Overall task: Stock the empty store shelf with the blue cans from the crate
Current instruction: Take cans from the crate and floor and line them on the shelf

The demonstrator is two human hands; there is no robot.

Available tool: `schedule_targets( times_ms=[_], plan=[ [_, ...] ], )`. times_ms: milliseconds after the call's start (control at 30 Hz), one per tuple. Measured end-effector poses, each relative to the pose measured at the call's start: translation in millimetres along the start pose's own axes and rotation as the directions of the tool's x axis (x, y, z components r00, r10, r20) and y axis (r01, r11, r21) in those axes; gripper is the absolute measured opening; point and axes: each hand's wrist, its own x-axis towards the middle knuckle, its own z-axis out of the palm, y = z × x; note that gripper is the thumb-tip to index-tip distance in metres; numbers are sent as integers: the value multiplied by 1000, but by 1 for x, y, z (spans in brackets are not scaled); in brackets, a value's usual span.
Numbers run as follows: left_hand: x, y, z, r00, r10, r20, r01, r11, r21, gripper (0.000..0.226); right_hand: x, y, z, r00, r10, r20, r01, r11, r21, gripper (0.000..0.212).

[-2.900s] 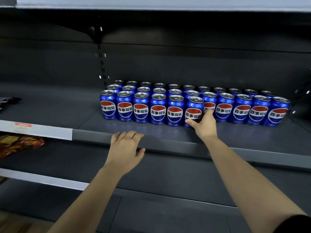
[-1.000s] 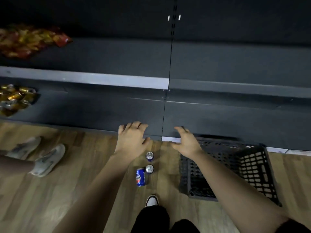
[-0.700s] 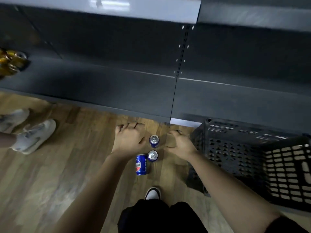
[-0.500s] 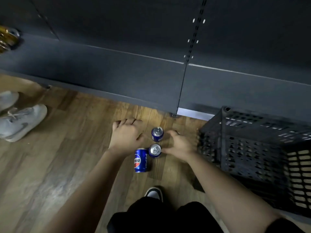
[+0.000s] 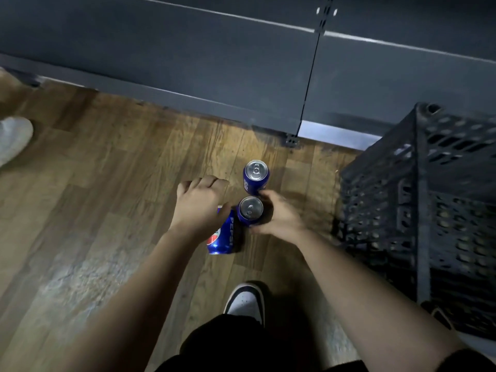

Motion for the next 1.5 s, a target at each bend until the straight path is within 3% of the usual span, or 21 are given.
schedule_targets(
  times_ms=[467, 733, 933, 1167, 1500],
  plan=[
    [4, -13, 23, 999, -27, 25, 28, 1000, -8, 42, 20, 16, 23, 998, -55, -10, 56, 996, 72, 86],
    [6, -3, -13, 999, -16, 41, 14, 999, 33, 37, -4, -9, -5, 999, -31, 21, 27, 989, 148, 87],
    [7, 33, -109, 997, -56, 48, 58, 998, -31, 50, -63, -79, -72, 998, -20, 54, 7, 975, 220, 95],
    [-1, 94, -272, 999, 13, 32, -12, 1000, -23, 50, -164, -180, -182, 998, -59, -16, 61, 982, 177, 70],
    [-24, 203, -498, 979, 183, -95, -184, 983, -4, 51, -315, -309, -340, 982, -72, -176, 114, 964, 241, 75]
  ],
)
